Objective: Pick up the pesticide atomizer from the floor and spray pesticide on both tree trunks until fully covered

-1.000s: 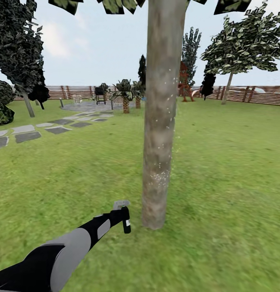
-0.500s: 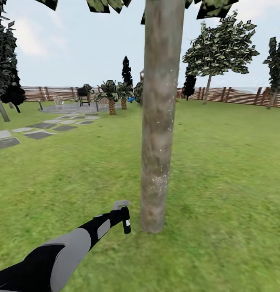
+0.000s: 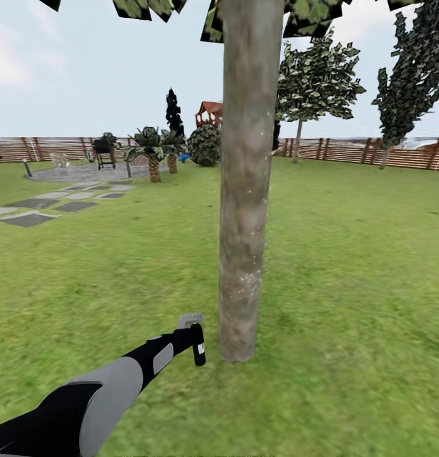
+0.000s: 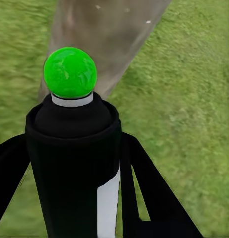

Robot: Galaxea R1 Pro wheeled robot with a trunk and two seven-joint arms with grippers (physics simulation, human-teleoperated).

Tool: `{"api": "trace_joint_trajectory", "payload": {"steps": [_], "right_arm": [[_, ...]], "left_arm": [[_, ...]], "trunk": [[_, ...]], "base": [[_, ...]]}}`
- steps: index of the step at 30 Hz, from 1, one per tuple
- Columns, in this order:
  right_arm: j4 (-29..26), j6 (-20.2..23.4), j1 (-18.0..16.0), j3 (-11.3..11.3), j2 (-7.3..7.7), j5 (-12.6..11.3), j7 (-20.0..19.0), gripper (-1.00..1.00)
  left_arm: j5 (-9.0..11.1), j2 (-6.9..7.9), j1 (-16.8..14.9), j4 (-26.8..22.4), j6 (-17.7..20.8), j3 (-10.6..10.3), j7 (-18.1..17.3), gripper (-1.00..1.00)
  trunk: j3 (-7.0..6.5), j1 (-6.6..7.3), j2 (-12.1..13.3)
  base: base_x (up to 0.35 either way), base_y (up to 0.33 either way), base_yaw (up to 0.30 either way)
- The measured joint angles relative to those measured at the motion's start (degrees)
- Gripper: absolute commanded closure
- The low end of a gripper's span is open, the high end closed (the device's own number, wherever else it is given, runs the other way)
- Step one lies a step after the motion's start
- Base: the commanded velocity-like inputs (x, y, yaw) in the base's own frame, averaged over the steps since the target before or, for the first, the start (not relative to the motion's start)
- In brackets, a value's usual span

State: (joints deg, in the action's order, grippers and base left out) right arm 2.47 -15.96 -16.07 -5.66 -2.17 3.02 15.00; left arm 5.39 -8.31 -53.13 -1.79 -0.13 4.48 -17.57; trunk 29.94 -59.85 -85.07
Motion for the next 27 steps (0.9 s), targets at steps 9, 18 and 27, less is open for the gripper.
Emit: {"api": "trace_joint_trajectory", "payload": {"steps": [9, 18, 27], "right_arm": [[0.00, -0.02, 0.01, 0.00, 0.00, 0.00, 0.02, -1.00], [0.01, -0.02, 0.01, 0.00, 0.00, 0.00, 0.03, -1.00], [0.00, 0.00, 0.00, -0.02, 0.00, 0.00, 0.07, -1.00]], "left_arm": [[0.00, -0.05, -0.01, 0.02, 0.00, 0.01, 0.01, 1.00], [0.00, -0.05, -0.01, 0.01, -0.04, 0.00, 0.00, 1.00], [0.04, 0.01, 0.00, -0.15, -0.10, 0.00, -0.01, 1.00]], "trunk": [[-0.10, 0.01, 0.00], [-0.30, 0.04, 0.00], [-0.45, 0.02, 0.00]], "base": [[-0.061, 0.349, -0.252], [0.212, 0.278, -0.286], [0.149, 0.040, -0.185]]}}
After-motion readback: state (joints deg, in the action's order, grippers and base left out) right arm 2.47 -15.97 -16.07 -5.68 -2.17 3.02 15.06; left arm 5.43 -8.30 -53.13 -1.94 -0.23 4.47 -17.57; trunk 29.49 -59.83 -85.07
